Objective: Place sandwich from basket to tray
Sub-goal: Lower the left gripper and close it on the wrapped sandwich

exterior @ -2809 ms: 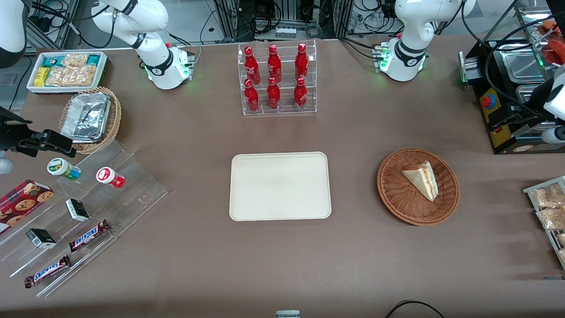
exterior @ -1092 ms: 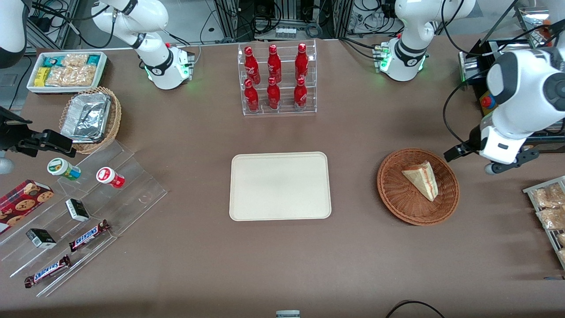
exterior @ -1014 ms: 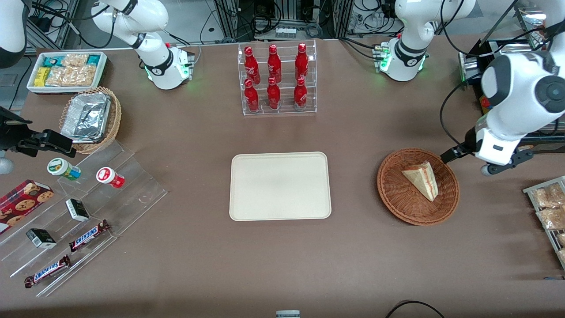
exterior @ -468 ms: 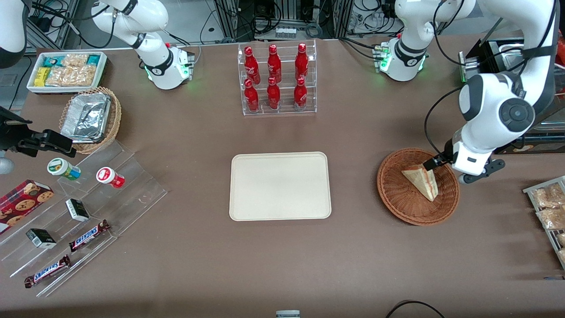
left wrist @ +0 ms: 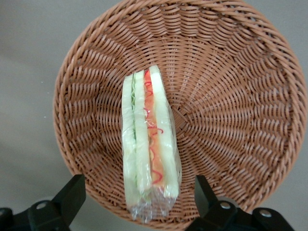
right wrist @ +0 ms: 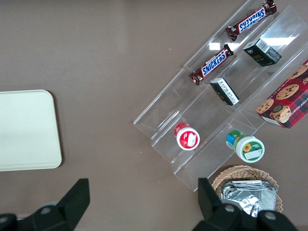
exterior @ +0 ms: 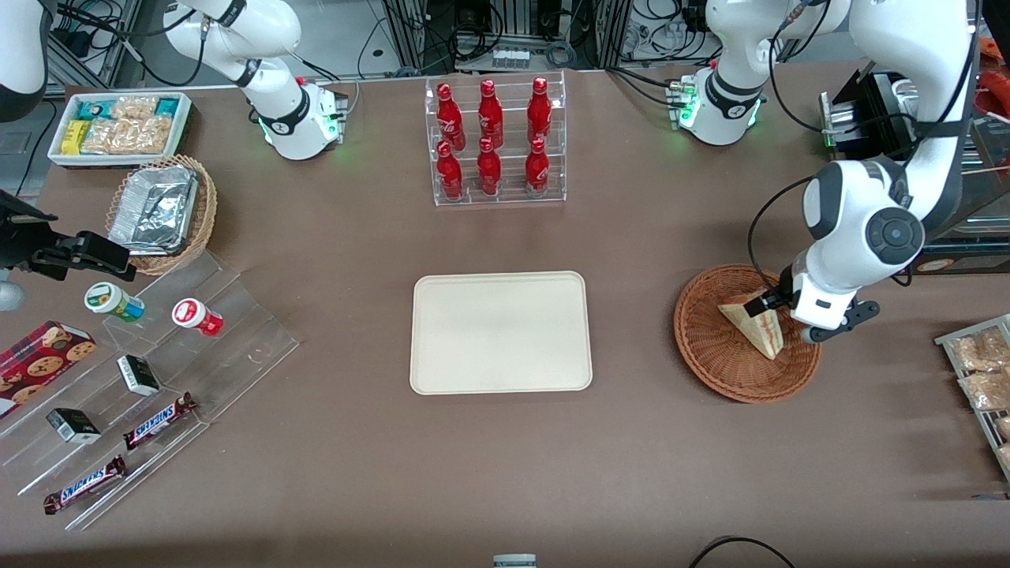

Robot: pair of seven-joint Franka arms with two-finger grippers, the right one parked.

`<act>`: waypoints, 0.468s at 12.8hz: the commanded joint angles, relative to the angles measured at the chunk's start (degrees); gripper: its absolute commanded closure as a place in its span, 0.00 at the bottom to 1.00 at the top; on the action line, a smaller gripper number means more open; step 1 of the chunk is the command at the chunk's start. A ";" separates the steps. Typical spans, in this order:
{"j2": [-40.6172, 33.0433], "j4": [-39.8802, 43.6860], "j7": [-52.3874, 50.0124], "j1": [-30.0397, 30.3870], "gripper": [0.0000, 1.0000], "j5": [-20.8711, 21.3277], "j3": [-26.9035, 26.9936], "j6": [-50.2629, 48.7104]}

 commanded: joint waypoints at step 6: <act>4.10 -0.11 -4.30 -0.78 0.47 -1.74 -0.02 4.35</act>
